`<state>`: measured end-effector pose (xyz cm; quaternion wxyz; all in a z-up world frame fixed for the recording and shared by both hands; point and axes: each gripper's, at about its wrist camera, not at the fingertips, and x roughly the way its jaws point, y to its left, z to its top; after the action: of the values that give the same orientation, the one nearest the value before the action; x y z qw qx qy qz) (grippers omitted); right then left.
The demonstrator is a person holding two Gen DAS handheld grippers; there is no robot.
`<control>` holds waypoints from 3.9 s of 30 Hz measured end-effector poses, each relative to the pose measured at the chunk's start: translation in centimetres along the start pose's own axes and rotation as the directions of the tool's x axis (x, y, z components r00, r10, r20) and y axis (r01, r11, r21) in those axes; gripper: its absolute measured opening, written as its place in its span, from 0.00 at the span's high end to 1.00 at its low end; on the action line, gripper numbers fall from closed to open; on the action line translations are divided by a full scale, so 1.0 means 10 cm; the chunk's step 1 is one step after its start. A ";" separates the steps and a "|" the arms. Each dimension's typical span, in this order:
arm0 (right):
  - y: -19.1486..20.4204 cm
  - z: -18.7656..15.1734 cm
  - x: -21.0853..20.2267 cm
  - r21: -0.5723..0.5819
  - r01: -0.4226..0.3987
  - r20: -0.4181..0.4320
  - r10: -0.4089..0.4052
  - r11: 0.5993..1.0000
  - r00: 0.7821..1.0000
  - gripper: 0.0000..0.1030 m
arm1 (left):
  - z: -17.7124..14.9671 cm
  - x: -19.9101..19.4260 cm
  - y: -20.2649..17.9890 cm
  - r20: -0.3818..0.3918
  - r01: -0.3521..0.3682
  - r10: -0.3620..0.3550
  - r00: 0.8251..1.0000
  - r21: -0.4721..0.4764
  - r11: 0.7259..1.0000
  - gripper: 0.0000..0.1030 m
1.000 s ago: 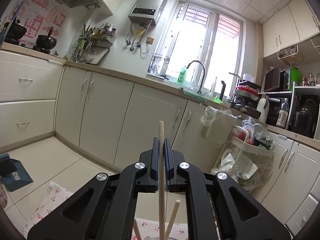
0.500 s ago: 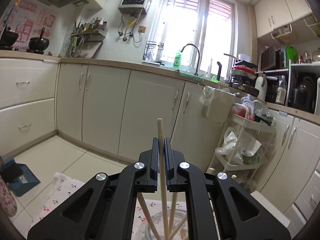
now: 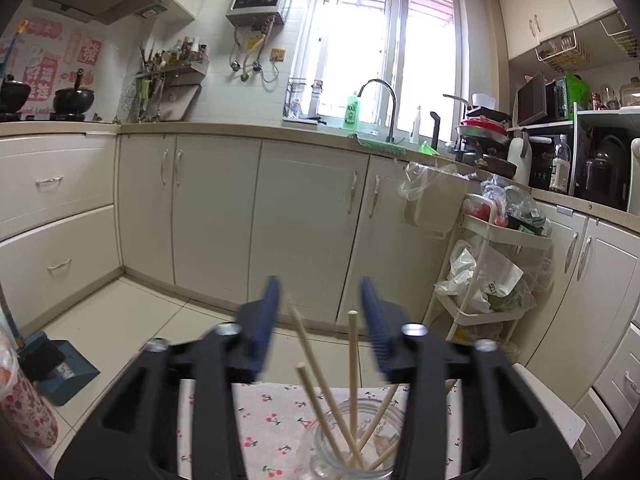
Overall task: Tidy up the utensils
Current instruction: 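Open the left tool to drop the stick into the jar, then carry the right tool's stick over the jar and lower it in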
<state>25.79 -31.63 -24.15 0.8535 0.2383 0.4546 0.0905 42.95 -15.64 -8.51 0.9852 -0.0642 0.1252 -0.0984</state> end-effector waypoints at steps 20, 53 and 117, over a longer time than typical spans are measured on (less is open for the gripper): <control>0.11 0.02 0.03 -0.062 0.077 -0.001 -0.078 0.995 0.997 0.94 | -1.10 -0.84 1.10 -0.382 -0.094 0.025 0.924 -0.163 0.982 0.30; 1.22 1.18 -0.49 -0.238 0.157 0.502 -0.018 0.958 0.865 0.94 | -1.33 -0.74 1.29 -0.446 -0.090 -0.054 0.894 -0.296 0.951 0.17; 1.32 1.60 0.05 -0.274 0.309 0.679 -0.045 0.911 0.733 0.94 | -1.33 -0.76 1.33 -0.423 -0.043 -0.107 0.900 -0.330 0.943 0.17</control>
<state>39.96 -25.19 -10.49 0.9918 0.0450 0.1200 0.0012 34.69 -2.49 -21.56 0.9054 -0.2073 0.3555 -0.1043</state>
